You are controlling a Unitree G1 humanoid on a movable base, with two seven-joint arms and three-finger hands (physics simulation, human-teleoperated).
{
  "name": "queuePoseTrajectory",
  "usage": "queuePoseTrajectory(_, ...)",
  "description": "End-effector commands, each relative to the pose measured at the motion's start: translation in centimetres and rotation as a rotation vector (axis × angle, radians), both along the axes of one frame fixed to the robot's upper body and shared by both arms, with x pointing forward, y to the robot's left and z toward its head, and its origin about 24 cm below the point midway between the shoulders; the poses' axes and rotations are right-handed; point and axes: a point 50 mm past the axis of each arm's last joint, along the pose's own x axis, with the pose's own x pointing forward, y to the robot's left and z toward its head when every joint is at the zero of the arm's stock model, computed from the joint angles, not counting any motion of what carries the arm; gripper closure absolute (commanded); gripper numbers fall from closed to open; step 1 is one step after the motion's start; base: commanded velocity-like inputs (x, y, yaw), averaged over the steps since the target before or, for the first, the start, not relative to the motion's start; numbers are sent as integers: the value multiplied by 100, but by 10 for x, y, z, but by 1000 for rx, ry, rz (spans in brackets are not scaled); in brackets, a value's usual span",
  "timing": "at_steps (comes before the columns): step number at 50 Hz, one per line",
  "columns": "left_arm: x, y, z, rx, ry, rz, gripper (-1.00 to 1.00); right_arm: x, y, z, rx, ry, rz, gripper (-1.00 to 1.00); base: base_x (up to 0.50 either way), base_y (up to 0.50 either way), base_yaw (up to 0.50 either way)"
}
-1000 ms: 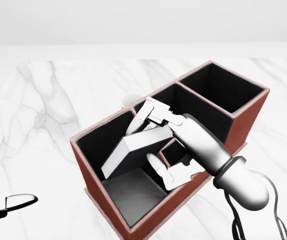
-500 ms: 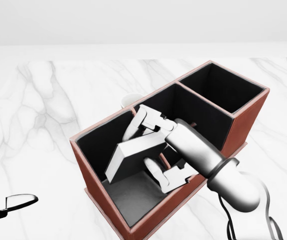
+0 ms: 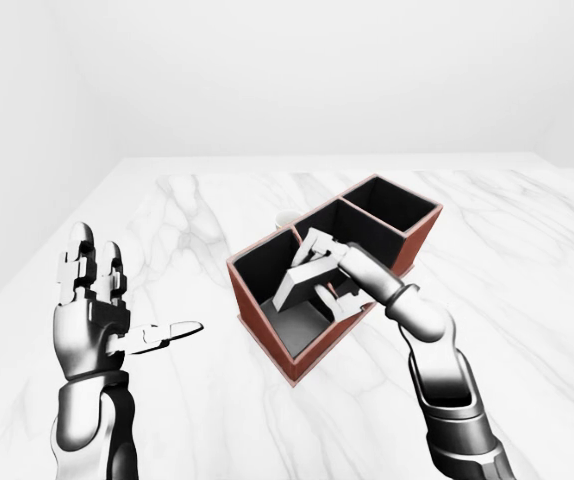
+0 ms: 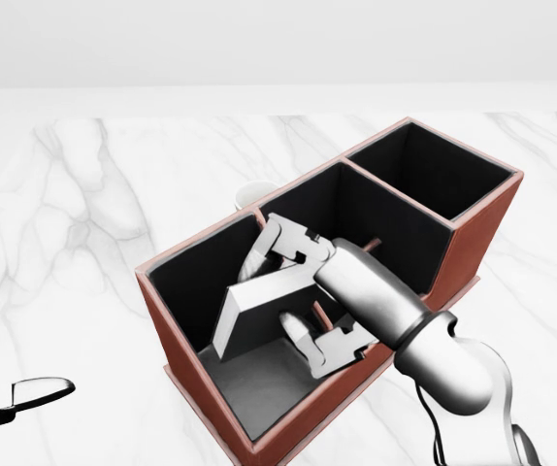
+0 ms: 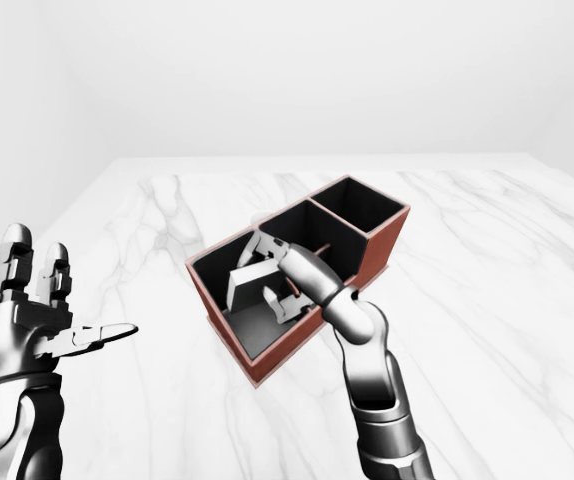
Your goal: Pick up the book and place it in the left compartment of the caddy.
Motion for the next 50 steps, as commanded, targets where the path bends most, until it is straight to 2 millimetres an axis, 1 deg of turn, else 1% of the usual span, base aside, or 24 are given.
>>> queuePoseTrajectory(1, 0, 0, 0, 0, 1, 0, -100, 0, 2, 2, 49, -9, -2, 100, 0, 0, 0)
queuePoseTrajectory(11, 0, 0, 1, 0, -2, 1, -100, 1, 6, -2, 37, 3, -7, 100, 0, 0, 0)
queuePoseTrajectory(12, 0, 1, 1, 0, -3, 2, -100, 3, 6, -7, 37, 22, -13, 100, 0, 0, 0)
queuePoseTrajectory(14, 0, 1, 0, -1, -1, 2, -100, 6, 5, -10, 44, 34, -29, 100, 0, 0, 0)
queuePoseTrajectory(20, 0, 2, 1, -3, -4, 5, -100, 6, 8, -12, 26, 37, -29, 100, 0, 0, 0)
queuePoseTrajectory(26, 1, 1, -1, -2, 4, 2, -100, 8, 8, -13, 20, 39, -43, 100, 0, 0, 0)
queuePoseTrajectory(33, 0, 2, 0, -2, 1, 3, -100, 11, 6, -19, 14, 61, -67, 100, 0, 0, 0)
queuePoseTrajectory(41, 1, 1, -1, -1, 3, 0, -100, 14, 5, -24, -9, 65, -102, 100, 0, 0, 0)
queuePoseTrajectory(45, 0, 1, 0, 0, -1, 1, -100, 13, 7, -24, -15, 61, -100, 100, 0, 0, 0)
queuePoseTrajectory(50, 0, 1, 0, 0, -2, 1, -100, 14, 7, -28, -12, 78, -107, 100, 0, 0, 0)
